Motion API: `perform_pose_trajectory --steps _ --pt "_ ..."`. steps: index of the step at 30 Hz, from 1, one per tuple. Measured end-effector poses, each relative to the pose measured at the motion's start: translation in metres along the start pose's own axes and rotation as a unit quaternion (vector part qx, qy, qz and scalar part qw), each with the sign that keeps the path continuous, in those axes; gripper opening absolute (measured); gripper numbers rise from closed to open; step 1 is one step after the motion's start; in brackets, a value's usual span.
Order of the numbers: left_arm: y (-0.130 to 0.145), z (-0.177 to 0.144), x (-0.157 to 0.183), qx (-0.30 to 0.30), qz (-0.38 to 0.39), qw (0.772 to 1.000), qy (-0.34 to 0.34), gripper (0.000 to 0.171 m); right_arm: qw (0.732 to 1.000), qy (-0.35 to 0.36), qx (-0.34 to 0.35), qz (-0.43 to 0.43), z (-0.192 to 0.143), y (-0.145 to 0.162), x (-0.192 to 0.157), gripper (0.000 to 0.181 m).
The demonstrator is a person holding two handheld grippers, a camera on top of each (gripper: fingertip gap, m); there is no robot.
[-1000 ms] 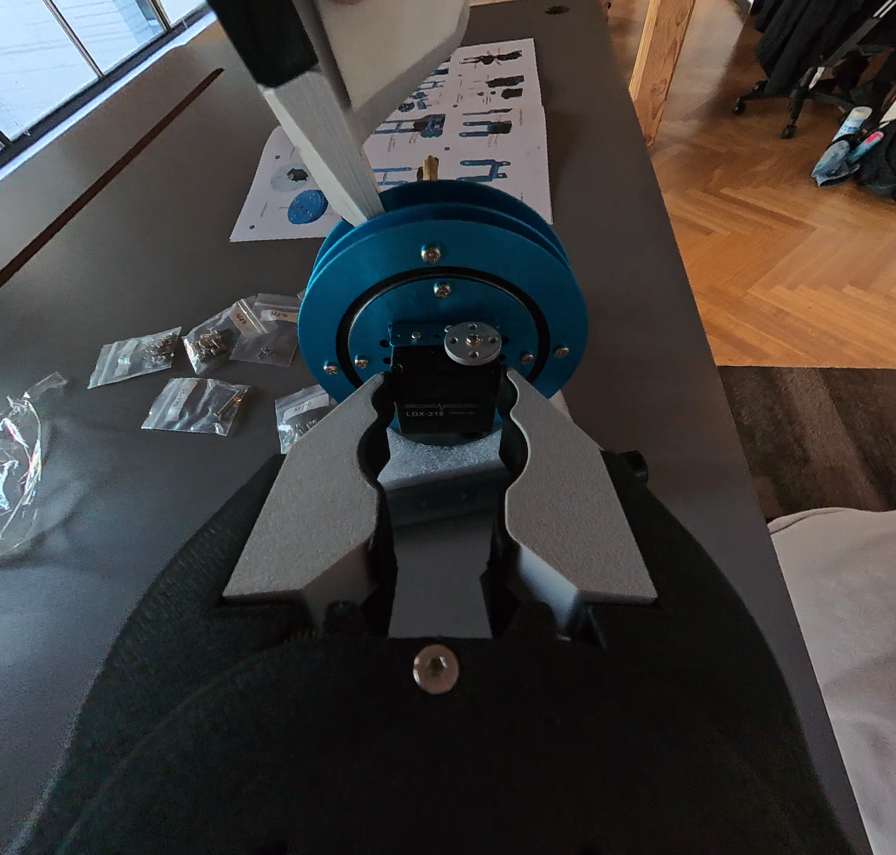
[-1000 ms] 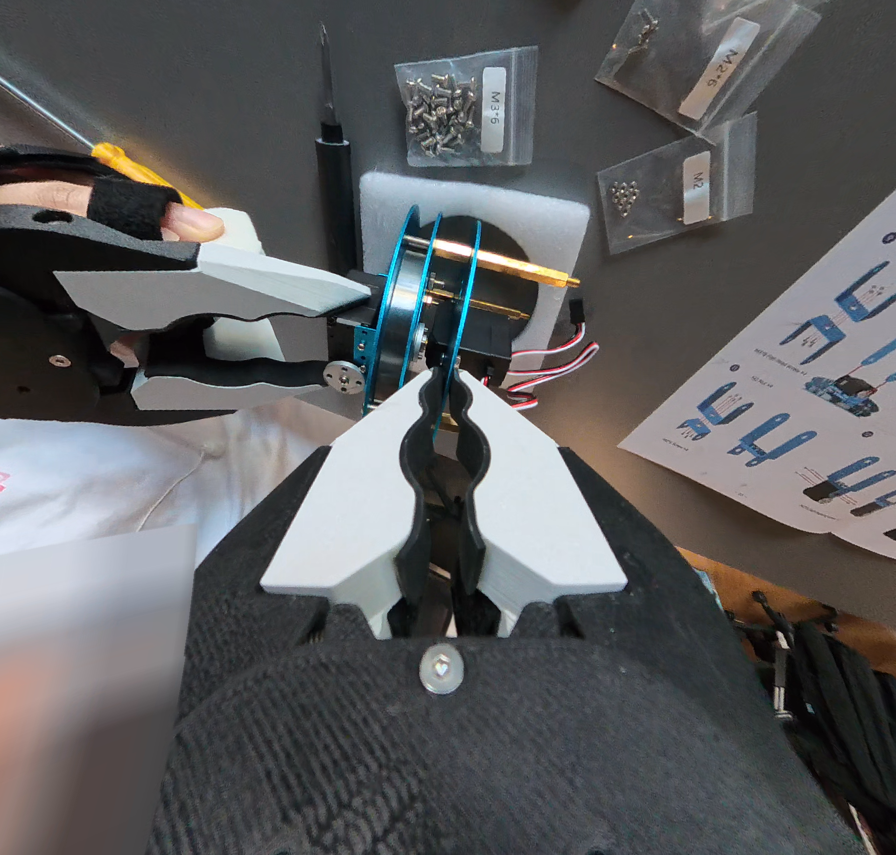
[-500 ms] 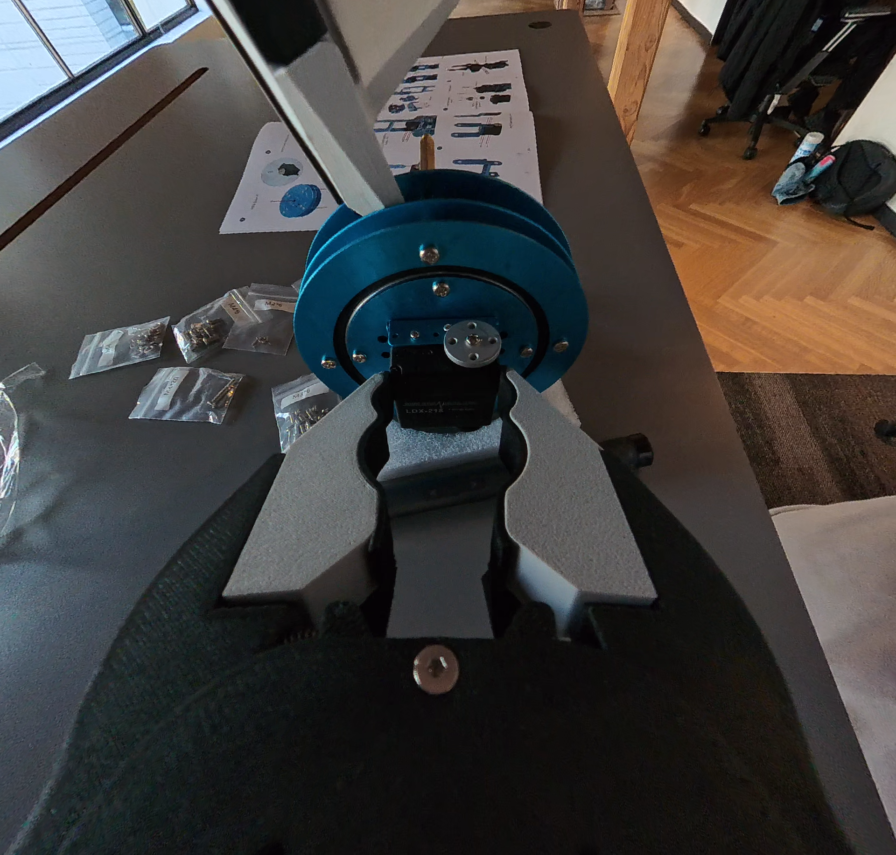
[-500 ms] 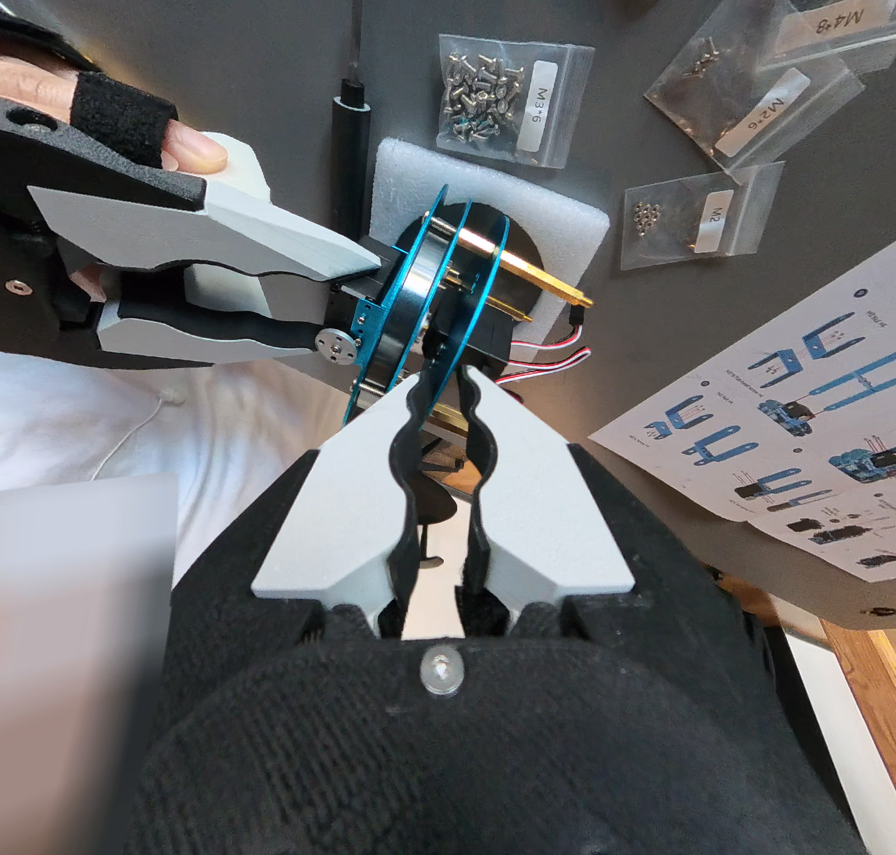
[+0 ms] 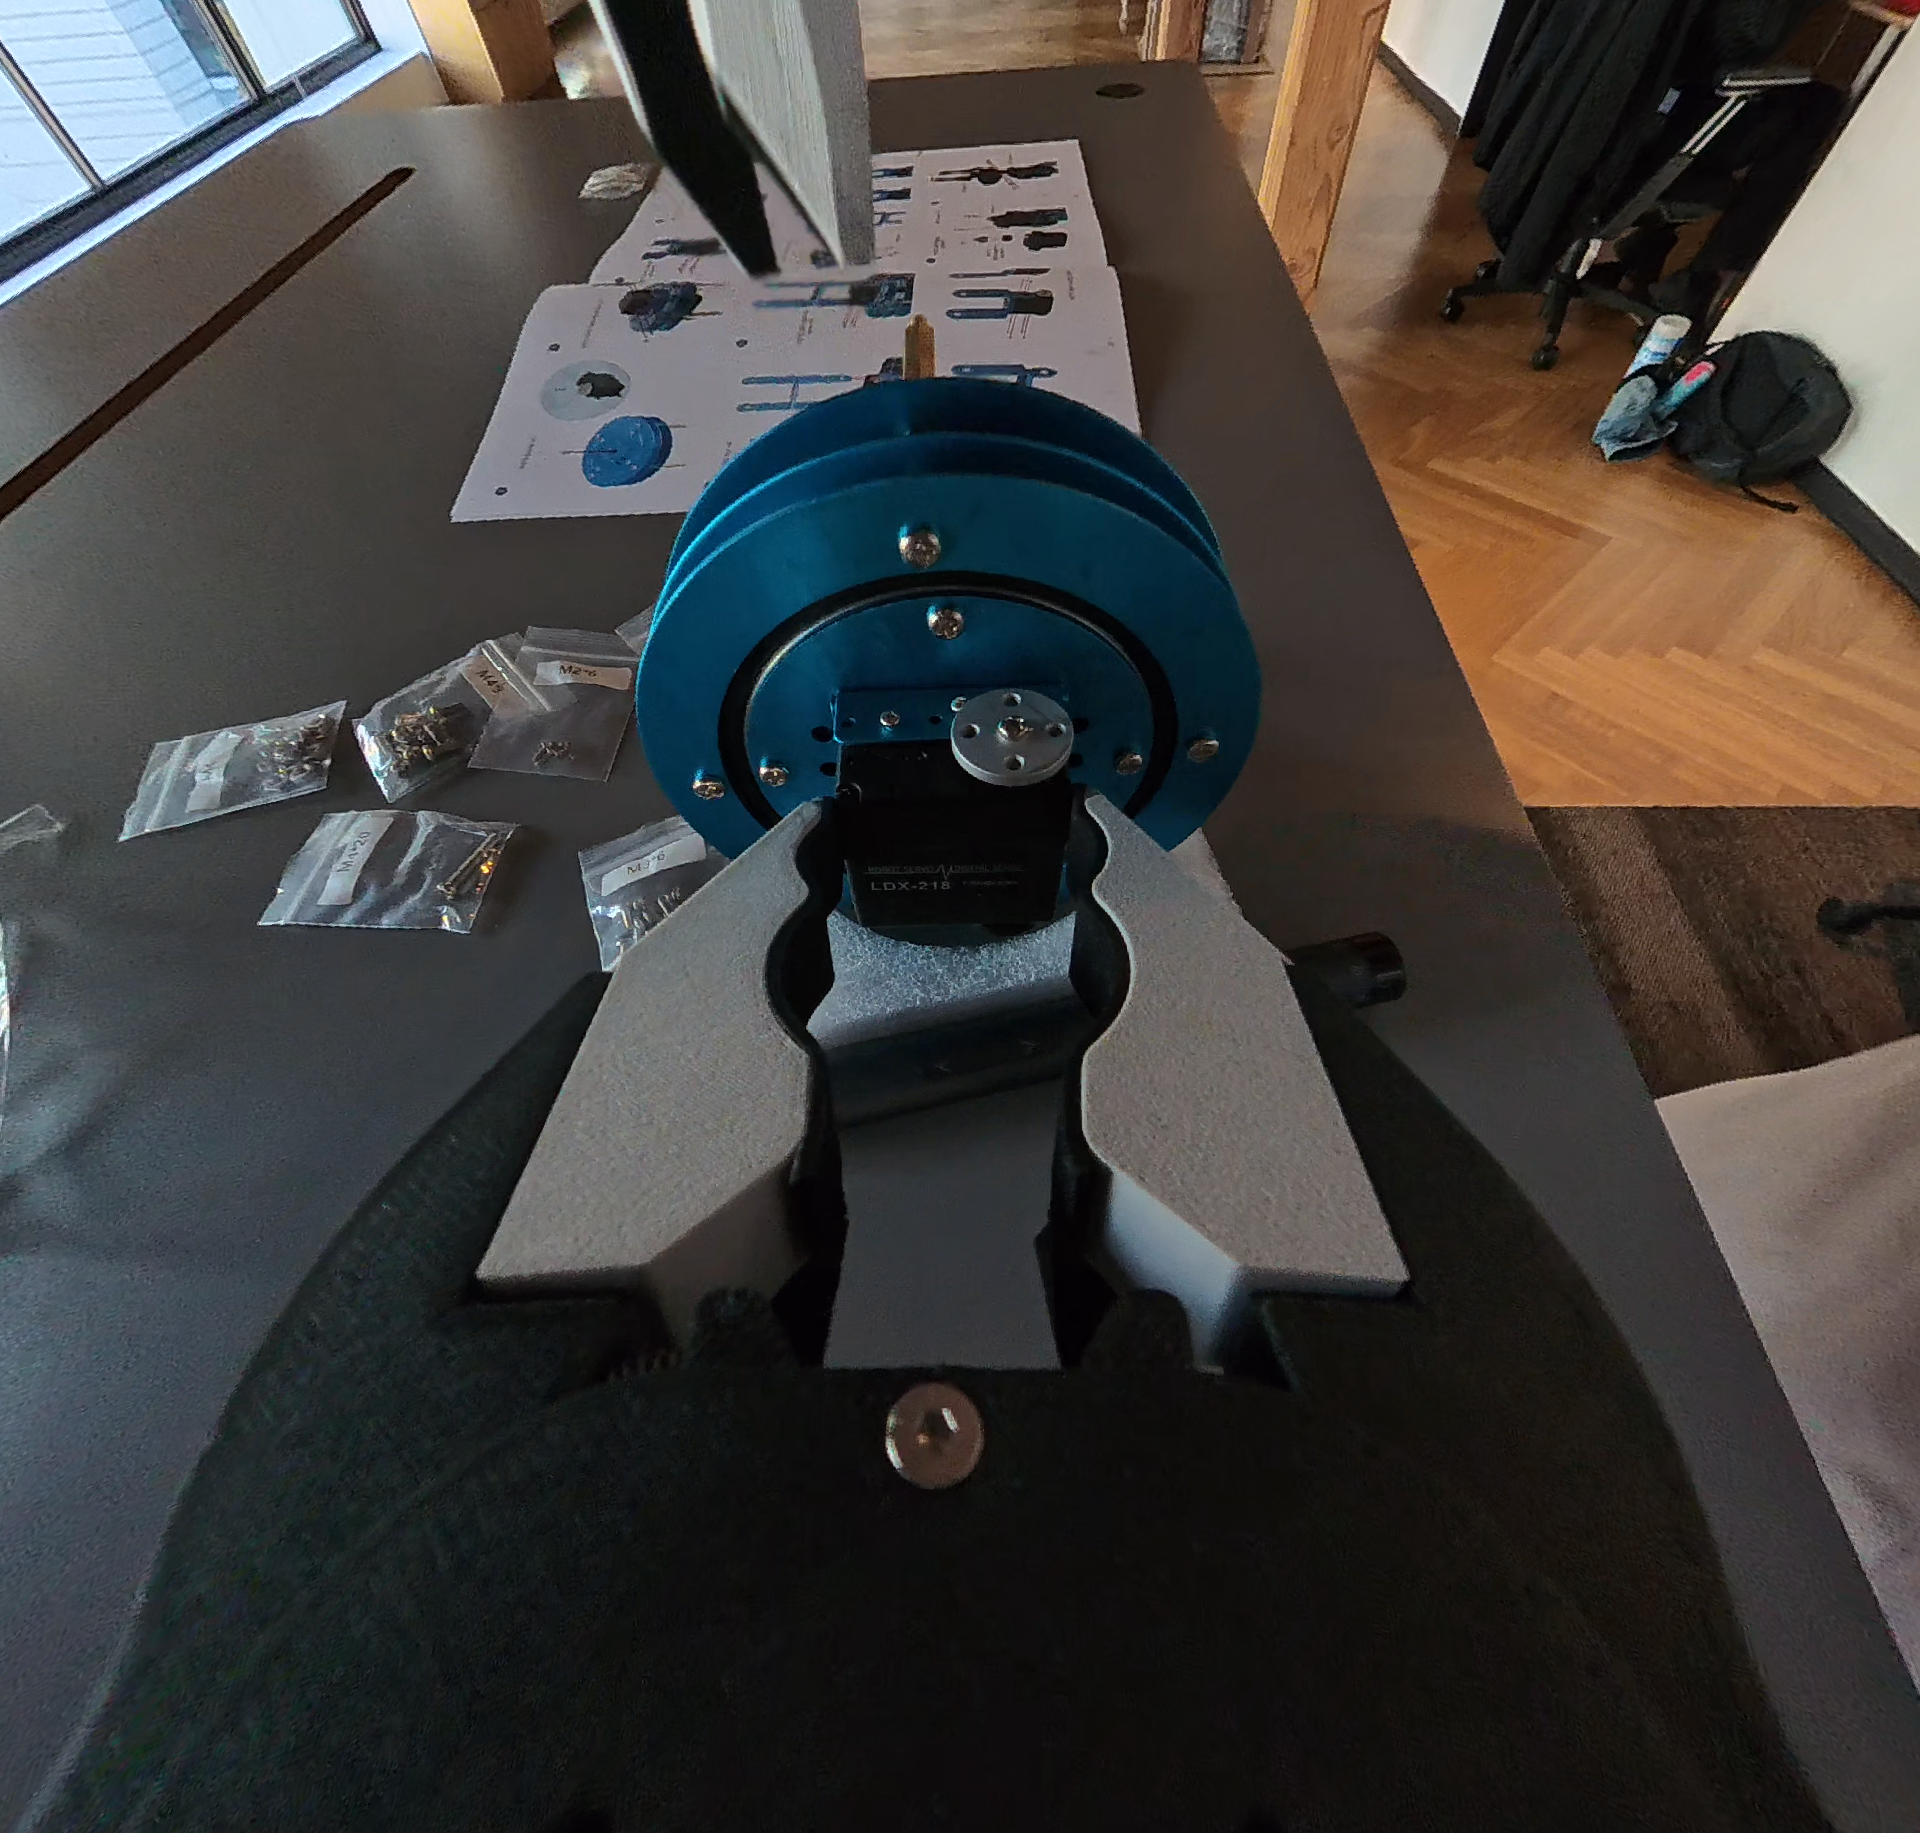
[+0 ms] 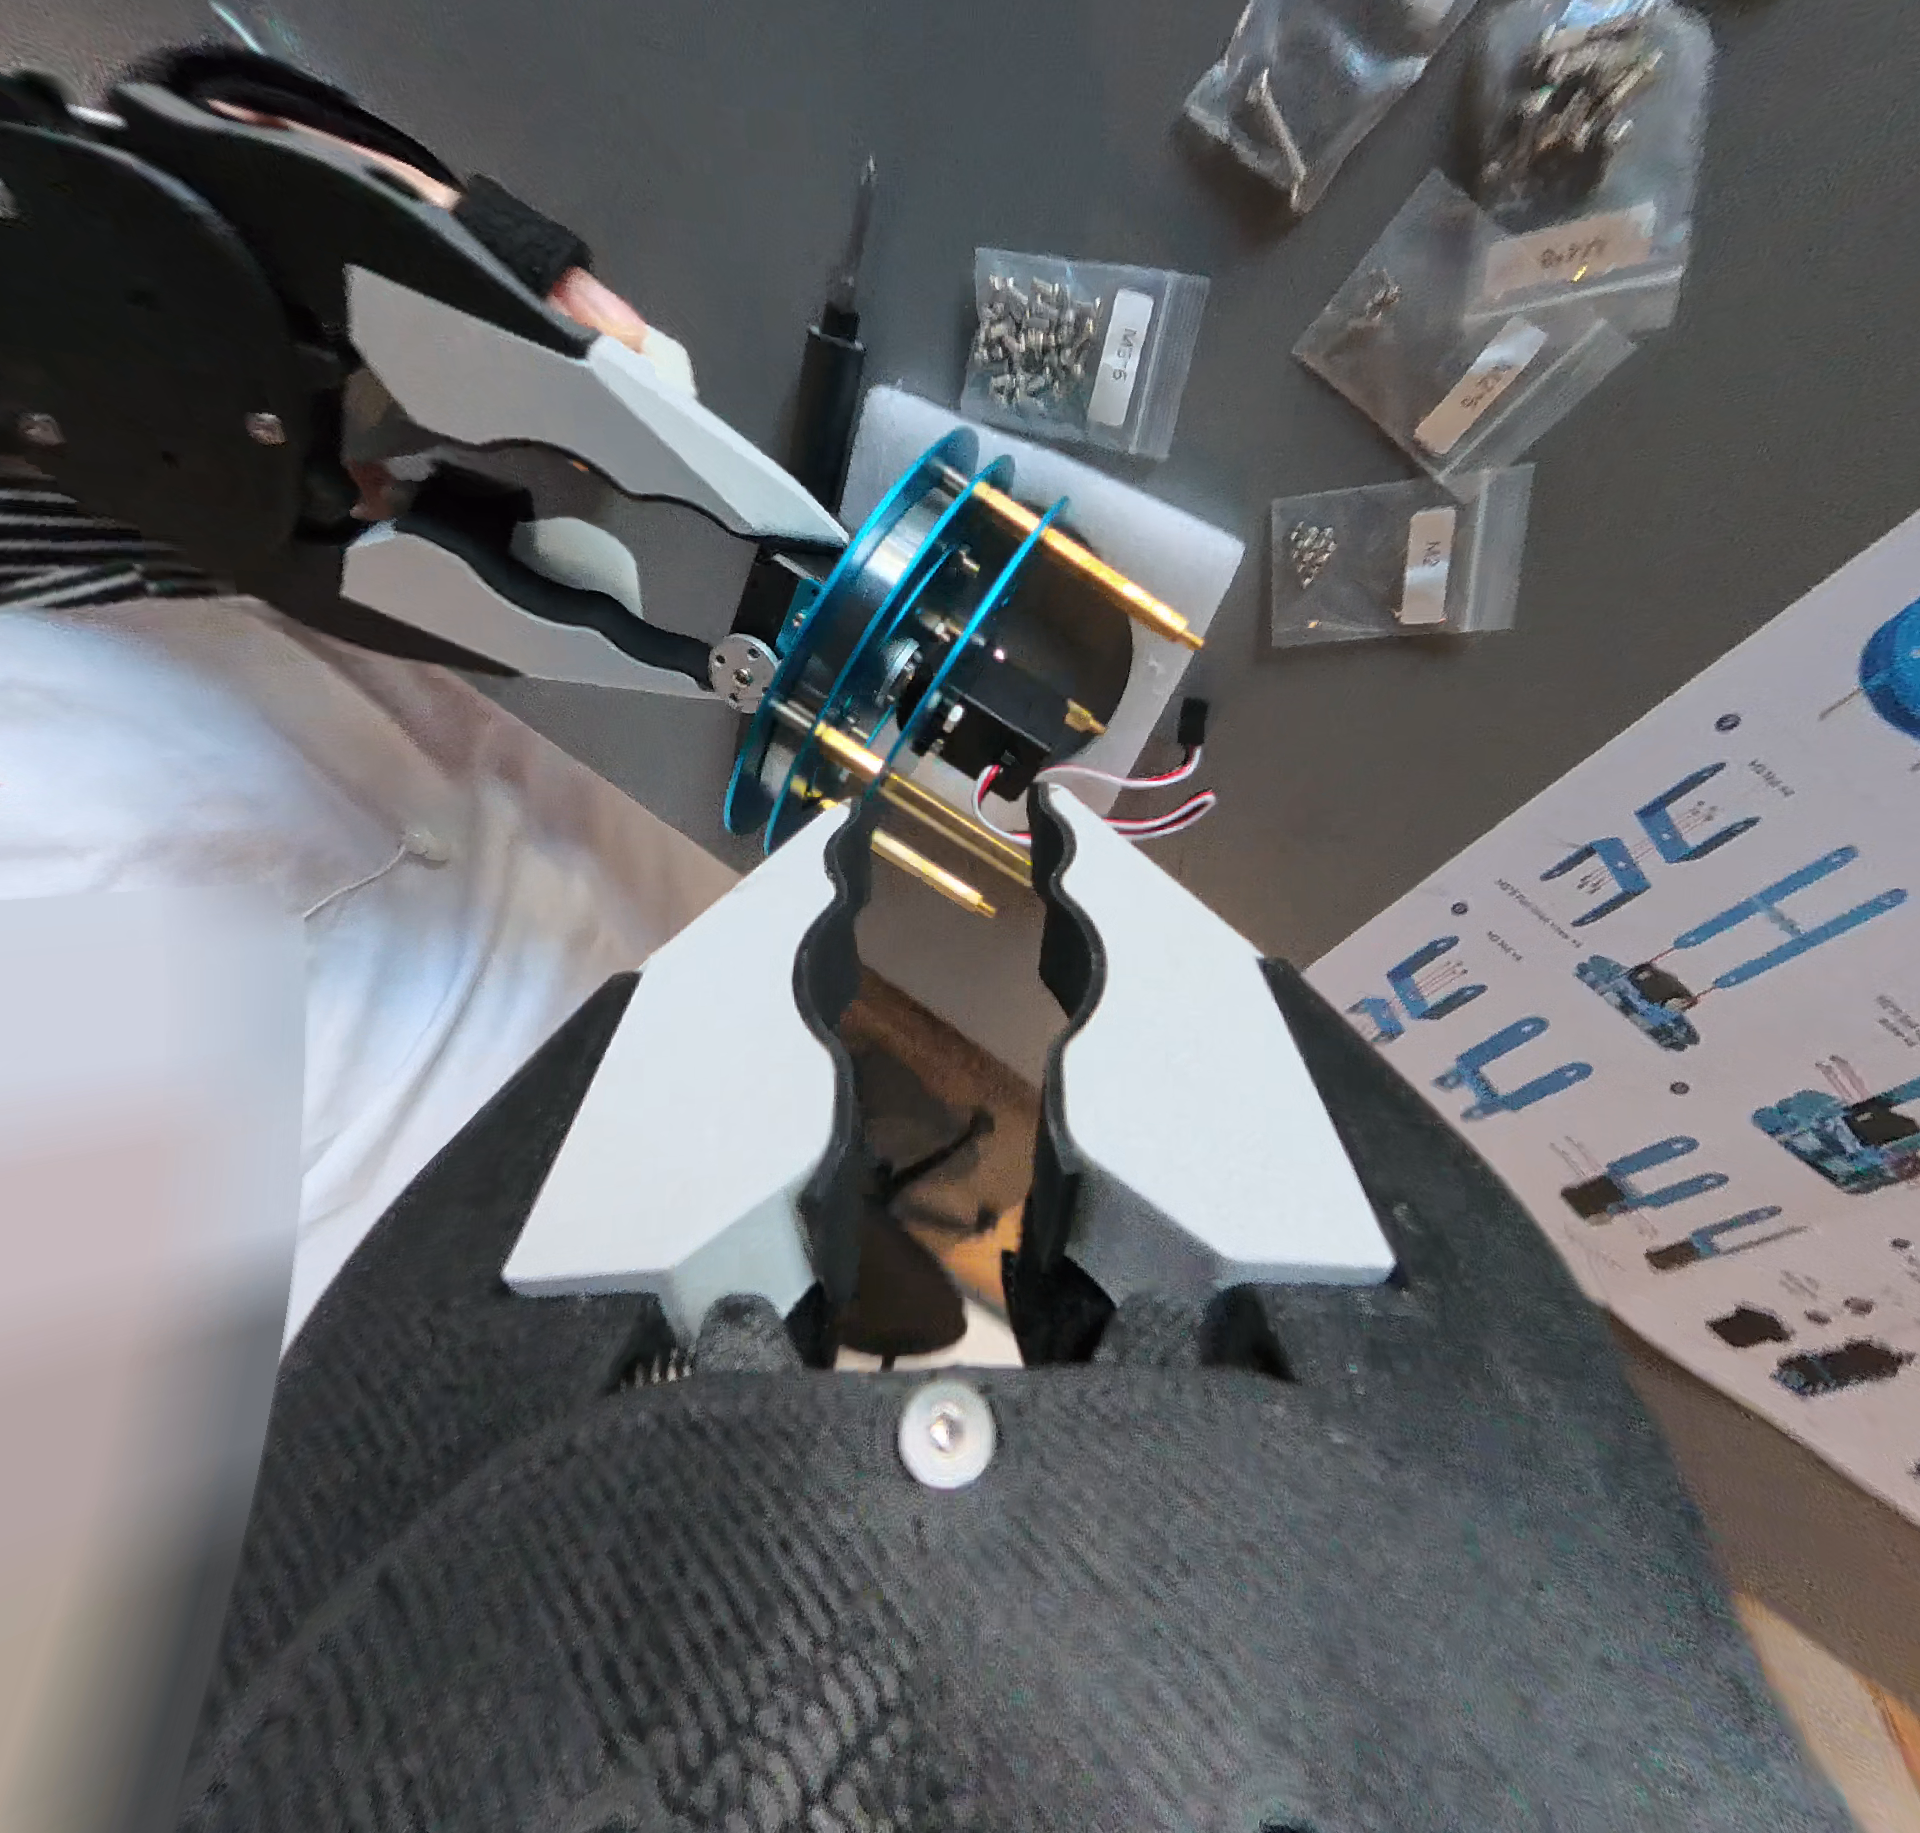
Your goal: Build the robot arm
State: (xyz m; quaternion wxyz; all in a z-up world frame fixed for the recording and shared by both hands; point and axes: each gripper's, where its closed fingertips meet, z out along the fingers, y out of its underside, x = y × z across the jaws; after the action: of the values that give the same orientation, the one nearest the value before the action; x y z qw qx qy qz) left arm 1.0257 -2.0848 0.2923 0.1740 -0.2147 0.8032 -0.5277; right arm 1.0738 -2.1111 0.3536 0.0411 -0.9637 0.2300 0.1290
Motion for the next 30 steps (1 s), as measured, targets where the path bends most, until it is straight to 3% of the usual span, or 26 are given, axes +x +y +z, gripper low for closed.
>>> perform_pose_trajectory --steps 3,6,9,12,16,20,24,30 --pt "-0.001 0.001 -0.002 0.007 0.003 1.000 -0.001 0.042 0.993 -0.005 0.113 -0.030 -0.024 -0.010 -0.002 0.032" --pt "-0.002 0.002 -0.003 0.006 0.017 1.000 -0.001 0.043 0.969 0.001 0.233 -0.081 -0.046 -0.015 -0.009 0.038" --pt "-0.003 0.002 -0.003 0.005 0.026 1.000 -0.001 0.044 0.945 0.009 0.311 -0.103 -0.048 -0.009 -0.006 0.040" --pt "-0.002 0.002 -0.001 0.003 0.032 0.999 0.002 0.050 0.911 0.018 0.395 -0.117 -0.045 -0.003 -0.007 0.040" --pt "-0.001 0.001 -0.003 0.004 0.029 1.000 0.000 0.055 0.857 0.087 0.492 -0.124 -0.042 0.011 0.005 0.042" --pt "-0.002 0.000 -0.001 0.002 0.020 1.000 0.007 0.059 0.816 0.143 0.557 -0.059 -0.041 0.033 0.032 0.047" --pt "-0.001 -0.002 0.001 -0.003 0.028 1.000 0.001 0.063 0.757 0.219 0.615 0.032 -0.052 0.064 0.070 0.053" --pt "0.001 -0.022 0.004 -0.014 0.032 0.999 -0.038 0.066 0.672 0.436 0.589 0.103 -0.045 0.119 0.135 0.075"
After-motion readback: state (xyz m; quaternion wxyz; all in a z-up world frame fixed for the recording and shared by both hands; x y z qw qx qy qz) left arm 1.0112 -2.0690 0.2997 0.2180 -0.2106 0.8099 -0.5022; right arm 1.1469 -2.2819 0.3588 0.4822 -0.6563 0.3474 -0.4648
